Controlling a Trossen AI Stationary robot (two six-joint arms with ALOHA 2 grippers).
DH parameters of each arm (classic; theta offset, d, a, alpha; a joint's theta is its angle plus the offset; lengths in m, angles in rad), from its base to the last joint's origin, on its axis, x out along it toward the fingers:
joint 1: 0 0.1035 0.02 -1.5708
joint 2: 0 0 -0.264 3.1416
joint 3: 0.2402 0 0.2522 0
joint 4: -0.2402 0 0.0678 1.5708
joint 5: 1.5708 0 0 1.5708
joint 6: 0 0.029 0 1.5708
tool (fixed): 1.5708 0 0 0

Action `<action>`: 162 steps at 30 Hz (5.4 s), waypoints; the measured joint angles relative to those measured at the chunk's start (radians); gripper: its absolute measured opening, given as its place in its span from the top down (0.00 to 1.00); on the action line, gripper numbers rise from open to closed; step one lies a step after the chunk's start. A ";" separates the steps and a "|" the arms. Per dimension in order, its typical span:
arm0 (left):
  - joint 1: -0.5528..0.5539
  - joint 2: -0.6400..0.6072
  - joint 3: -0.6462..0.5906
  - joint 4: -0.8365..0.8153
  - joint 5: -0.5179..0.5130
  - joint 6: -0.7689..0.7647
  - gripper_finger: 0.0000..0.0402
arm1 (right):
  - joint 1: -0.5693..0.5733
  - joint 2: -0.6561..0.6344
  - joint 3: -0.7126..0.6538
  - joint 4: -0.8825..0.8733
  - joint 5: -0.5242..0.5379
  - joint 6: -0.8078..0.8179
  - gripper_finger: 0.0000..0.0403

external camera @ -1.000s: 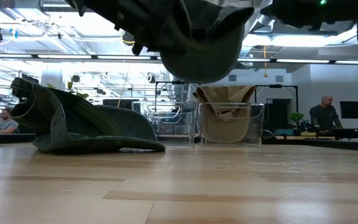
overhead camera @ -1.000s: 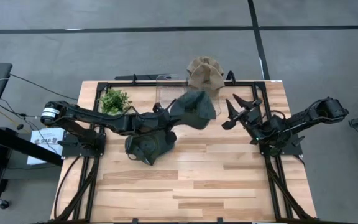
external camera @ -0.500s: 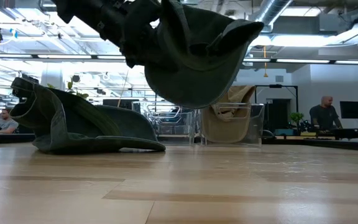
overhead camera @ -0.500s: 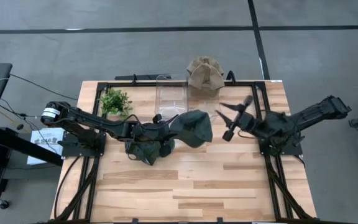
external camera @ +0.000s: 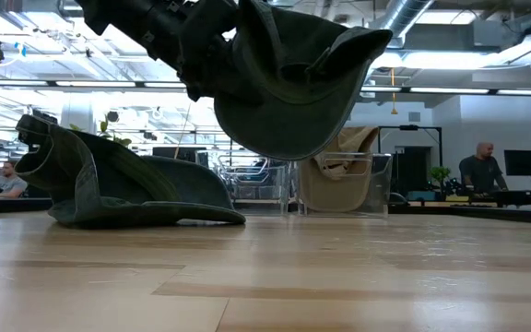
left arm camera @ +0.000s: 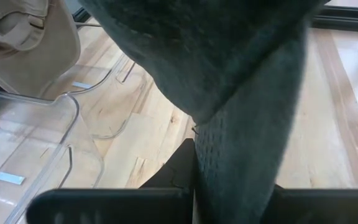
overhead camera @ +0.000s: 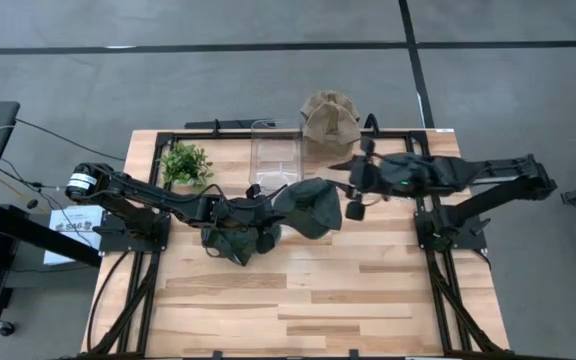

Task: Pick & Place hat
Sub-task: Put the right black cap into the left transparent bin

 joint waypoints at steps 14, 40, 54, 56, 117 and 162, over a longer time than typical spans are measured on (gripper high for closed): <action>0.000 0.000 0.000 0.000 0.000 0.000 0.95 | -0.091 0.122 0.037 -0.081 -0.145 0.009 0.48; 0.000 0.000 0.000 0.005 0.000 -0.002 0.95 | -0.116 0.156 0.037 -0.150 -0.132 -0.015 0.45; 0.001 0.000 0.000 0.008 0.007 -0.008 0.95 | -0.140 0.148 0.037 -0.116 -0.038 -0.038 0.73; 0.001 0.000 0.000 0.008 0.008 -0.008 0.95 | -0.140 0.148 0.037 -0.115 -0.038 -0.039 0.79; -0.147 -0.653 -0.376 0.146 -0.177 -0.048 0.57 | 0.096 -0.232 -0.294 0.107 0.078 0.044 1.00; -0.150 -0.603 -0.380 0.256 -0.124 -0.042 0.57 | 0.328 -0.275 -0.606 0.559 0.184 -0.039 1.00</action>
